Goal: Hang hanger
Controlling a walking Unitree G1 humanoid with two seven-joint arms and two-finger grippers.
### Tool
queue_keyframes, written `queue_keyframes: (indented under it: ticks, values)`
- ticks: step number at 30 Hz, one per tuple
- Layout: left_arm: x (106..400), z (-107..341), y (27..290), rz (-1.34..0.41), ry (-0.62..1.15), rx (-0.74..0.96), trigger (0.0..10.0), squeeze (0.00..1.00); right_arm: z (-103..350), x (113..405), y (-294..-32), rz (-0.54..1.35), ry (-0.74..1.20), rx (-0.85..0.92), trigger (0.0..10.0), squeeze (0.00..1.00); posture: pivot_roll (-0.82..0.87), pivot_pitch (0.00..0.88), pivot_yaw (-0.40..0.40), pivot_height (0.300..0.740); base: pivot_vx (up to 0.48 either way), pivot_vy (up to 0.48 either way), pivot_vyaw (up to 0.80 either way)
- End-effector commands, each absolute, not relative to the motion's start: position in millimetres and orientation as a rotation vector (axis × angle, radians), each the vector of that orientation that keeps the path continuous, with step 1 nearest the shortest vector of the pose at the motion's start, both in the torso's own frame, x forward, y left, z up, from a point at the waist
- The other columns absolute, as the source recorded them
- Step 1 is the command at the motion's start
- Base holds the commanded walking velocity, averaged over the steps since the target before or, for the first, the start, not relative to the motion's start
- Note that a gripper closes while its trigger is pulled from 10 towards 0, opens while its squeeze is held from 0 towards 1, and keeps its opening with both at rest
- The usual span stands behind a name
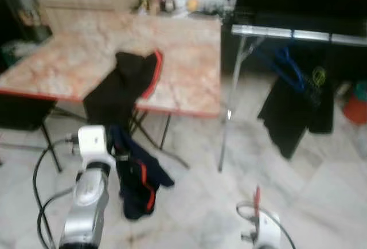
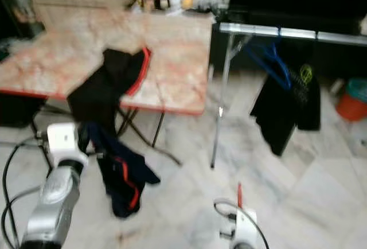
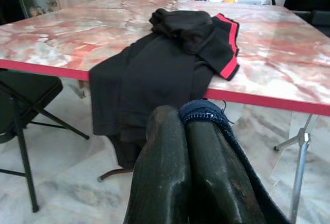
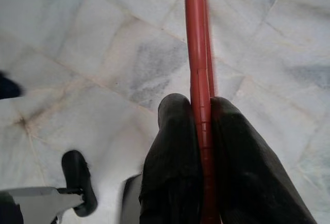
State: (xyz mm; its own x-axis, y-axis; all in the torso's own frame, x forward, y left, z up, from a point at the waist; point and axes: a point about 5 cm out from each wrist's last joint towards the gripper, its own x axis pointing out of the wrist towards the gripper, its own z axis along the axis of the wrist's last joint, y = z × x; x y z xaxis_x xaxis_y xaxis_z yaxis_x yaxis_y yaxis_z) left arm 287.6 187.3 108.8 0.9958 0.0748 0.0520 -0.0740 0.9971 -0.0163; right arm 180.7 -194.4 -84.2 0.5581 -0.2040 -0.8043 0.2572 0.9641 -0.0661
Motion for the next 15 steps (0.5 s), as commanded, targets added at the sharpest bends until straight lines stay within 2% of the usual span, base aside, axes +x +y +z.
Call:
queue_keyframes:
  ticks: [1,2,11,15]
  values:
    - [291.1,117.1,179.6,0.055,-0.088,-0.009,10.0,0.00,-85.7,175.9,-199.1,-0.285,0.948,0.064,10.0,0.00,0.05,0.000,-0.013,0.740,0.000,0.345,0.00]
    - [291.1,117.1,179.6,0.055,-0.088,-0.009,10.0,0.00,-85.7,175.9,-199.1,-0.285,0.948,0.064,10.0,0.00,0.05,0.000,-0.013,0.740,0.000,0.345,0.00]
    - [291.2,117.0,178.4,0.052,-0.088,-0.011,10.0,0.00,-85.8,173.7,-204.5,-0.290,0.946,0.069,10.0,0.00,0.05,0.000,-0.015,0.740,0.000,0.345,-0.72]
    - [291.2,116.8,178.2,0.052,-0.088,-0.012,10.0,0.00,-85.5,173.7,-205.3,-0.288,0.940,0.064,10.0,0.00,0.05,0.000,-0.015,0.740,0.000,0.346,0.00]
